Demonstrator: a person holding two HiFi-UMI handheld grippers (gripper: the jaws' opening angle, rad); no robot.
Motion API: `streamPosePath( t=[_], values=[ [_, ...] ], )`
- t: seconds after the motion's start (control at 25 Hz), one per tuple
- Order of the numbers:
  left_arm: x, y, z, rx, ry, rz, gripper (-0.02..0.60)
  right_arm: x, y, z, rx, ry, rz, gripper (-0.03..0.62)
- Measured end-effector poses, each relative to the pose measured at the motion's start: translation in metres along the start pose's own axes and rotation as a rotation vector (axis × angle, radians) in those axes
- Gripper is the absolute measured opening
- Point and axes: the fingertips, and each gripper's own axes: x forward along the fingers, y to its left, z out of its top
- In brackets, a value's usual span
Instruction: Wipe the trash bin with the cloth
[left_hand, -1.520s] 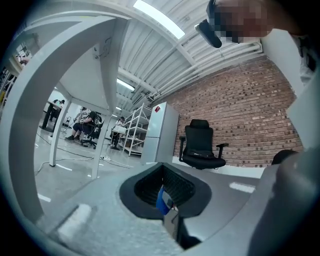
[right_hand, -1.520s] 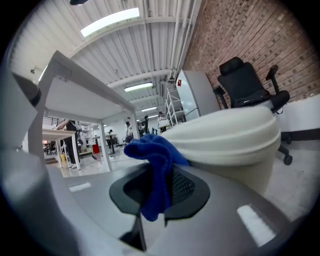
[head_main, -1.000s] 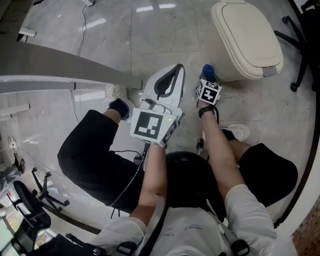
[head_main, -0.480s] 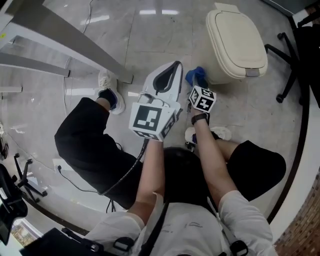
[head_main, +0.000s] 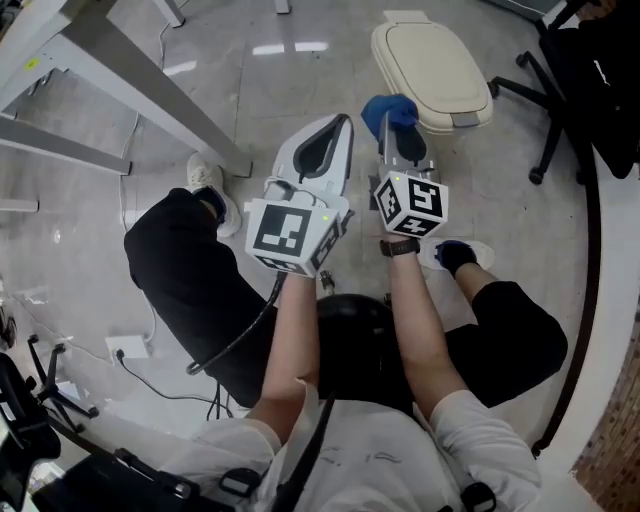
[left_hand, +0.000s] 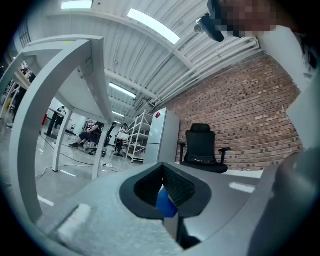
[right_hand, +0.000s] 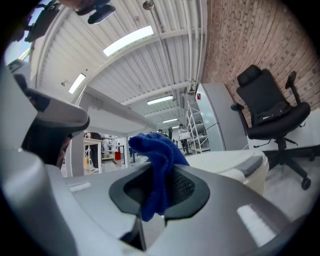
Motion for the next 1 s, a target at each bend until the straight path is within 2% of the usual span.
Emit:
streamPosePath(
  t=[0.08,0.24,0.36,0.44,0.64,0.88,1.0],
  values=[
    [-0.003,0.0,0.001,0.004,-0.001,-0.027,0.0,0.005,-0.006,0.009,-0.007,-0.024,-0.025,0.063],
    [-0.007,0.003,-0.002,-0.026,0.014,-0.049,0.0,0.008,-0.024,-0.023,-0.002,0.034,-0.083,0.063],
    [0.0,0.0,-0.012,-0.041,0.017,-0.083,0.0,0.012,-0.019,-0.048,-0.208,0.058,-0.051,0.061],
    [0.005,0.002,-0.02,-0.052,0.026,-0.08,0.0,0.016,-0.02,-0.084,-0.291,0.14,-0.033,0.063],
    [0.023,0.006,-0.045,-0.037,0.091,-0.057,0.0,0.015,-0.041,-0.185,-0.304,0.332,0.017,0.061],
    [0.044,0.027,-0.065,-0.031,0.121,0.046,0.0,-0.005,-0.068,-0.311,-0.276,0.609,0.046,0.061],
    [0.054,0.032,-0.07,-0.036,0.127,0.078,0.0,-0.009,-0.078,-0.356,-0.272,0.719,0.088,0.061]
  ],
)
